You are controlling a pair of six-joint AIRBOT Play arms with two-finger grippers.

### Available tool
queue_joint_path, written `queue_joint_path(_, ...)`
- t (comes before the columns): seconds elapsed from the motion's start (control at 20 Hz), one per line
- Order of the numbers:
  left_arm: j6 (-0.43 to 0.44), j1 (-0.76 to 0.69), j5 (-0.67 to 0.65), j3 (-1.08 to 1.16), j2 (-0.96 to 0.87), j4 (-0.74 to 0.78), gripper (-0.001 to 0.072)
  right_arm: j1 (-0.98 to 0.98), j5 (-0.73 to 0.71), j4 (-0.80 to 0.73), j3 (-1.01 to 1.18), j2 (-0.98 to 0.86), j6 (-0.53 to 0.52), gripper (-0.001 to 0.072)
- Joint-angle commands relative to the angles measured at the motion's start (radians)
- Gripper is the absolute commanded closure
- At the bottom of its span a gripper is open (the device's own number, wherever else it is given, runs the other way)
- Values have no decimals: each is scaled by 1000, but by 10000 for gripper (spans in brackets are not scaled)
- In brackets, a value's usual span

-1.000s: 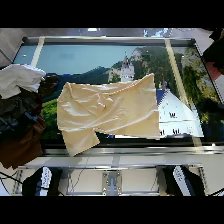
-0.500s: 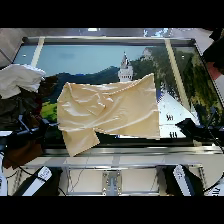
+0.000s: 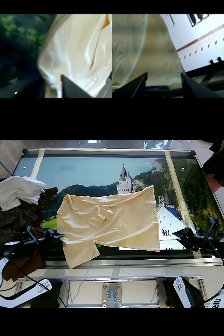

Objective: Fold the shirts.

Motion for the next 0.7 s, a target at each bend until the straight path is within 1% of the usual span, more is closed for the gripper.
queue_joint_path(0.0,34,-108,70,0,-29,-31,696,-1,-44,14,8,-1,-5,232)
queue_joint_path(0.1,39,-137,76,0,-29,-58,696,-1,-55,15,36,-1,-3,233)
queue_joint_path(0.15,39,-139,76,1,-29,-64,696,0,-27,18,39,-1,5,234)
queue_joint_path(0.2,40,-136,76,1,-29,-65,696,0,26,-10,32,-1,8,236)
queue_joint_path(0.25,40,-134,76,1,-29,-65,696,0,89,-70,15,-1,10,237)
queue_joint_path(0.3,42,-134,76,1,-29,-65,696,0,117,-115,-20,-1,25,237)
queue_joint_path(0.35,57,-134,76,1,-29,-66,696,0,98,-103,-73,-1,51,237)
queue_joint_path(0.4,65,-134,75,0,-29,-65,696,0,70,-48,-133,-2,77,236)
queue_joint_path(0.55,65,-134,74,0,-29,-69,696,0,-52,158,-303,-4,78,238)
queue_joint_path(0.6,65,-134,74,0,-29,-69,696,0,-85,198,-348,-4,79,274)
queue_joint_path(0.65,65,-134,74,0,-29,-69,696,0,-103,204,-381,-4,87,277)
